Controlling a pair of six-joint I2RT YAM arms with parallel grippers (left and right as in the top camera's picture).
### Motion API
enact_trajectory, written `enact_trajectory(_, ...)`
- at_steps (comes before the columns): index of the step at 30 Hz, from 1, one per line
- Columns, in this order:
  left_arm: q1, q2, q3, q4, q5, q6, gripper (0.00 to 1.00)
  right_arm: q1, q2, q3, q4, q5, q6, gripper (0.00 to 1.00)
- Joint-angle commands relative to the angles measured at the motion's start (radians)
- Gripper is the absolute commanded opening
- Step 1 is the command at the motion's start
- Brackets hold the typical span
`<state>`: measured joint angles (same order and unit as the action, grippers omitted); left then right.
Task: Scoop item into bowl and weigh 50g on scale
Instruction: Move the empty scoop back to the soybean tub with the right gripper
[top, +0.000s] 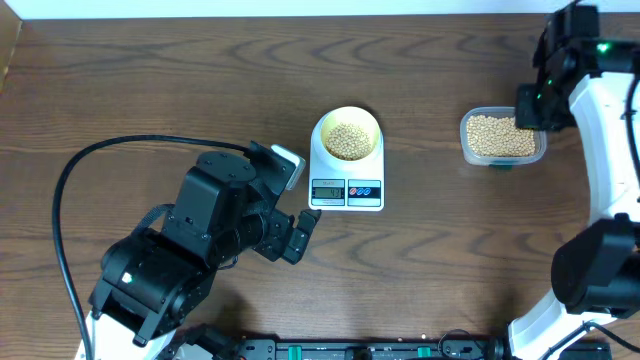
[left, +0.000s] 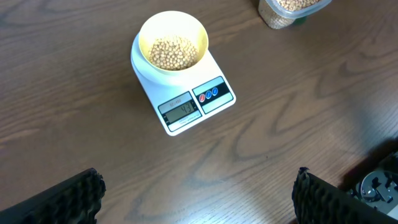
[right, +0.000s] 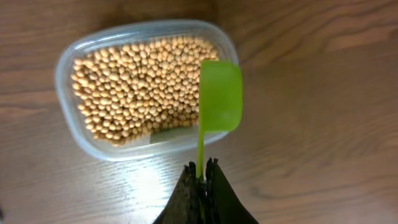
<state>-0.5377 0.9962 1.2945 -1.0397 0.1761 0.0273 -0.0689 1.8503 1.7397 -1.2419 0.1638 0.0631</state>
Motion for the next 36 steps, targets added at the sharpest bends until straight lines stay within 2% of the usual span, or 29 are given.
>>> enact_trajectory(1,0.003,0.003,0.006,0.0,-0.016,0.014,0.99,0.003,0.001,-0.055,0.032,-0.032,0.018,0.01)
enact_trajectory(23,0.003,0.003,0.006,0.0,-0.016,0.014,0.99,0.005,0.001,-0.231,0.23,-0.013,0.01,0.01)
enact_trajectory(36,0.003,0.003,0.006,0.0,-0.016,0.014,0.99,-0.01,0.001,-0.294,0.266,-0.309,0.011,0.01)
